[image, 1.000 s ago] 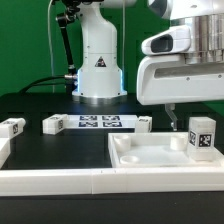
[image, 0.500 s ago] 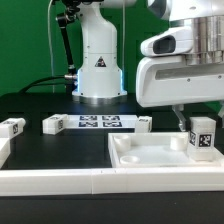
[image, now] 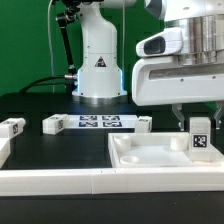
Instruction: Assemble square table
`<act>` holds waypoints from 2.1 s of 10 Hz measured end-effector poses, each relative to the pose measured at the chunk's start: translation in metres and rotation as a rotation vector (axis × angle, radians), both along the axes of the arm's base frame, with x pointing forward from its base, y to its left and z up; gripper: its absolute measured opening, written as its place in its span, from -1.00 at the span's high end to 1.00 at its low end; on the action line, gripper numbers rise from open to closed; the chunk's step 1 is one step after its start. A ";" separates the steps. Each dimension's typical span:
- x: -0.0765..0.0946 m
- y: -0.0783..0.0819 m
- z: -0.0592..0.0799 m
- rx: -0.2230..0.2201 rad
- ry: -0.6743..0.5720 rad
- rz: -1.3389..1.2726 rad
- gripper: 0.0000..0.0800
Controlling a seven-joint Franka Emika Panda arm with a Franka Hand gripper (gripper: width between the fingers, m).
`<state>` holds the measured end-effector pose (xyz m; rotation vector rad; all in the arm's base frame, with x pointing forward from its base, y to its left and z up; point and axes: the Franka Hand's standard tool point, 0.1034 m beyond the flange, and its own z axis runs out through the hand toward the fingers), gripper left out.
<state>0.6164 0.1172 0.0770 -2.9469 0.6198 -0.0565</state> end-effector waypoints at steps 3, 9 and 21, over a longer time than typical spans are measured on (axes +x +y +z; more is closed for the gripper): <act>-0.001 0.003 -0.001 0.029 0.040 -0.370 0.27; -0.001 0.007 -0.001 0.083 0.115 -0.981 0.26; -0.001 0.008 -0.001 0.052 0.056 -0.419 -0.62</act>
Offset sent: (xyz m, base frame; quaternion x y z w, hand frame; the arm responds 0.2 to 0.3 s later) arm -0.0003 0.0055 -0.0046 -0.0174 0.0005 0.2725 0.9620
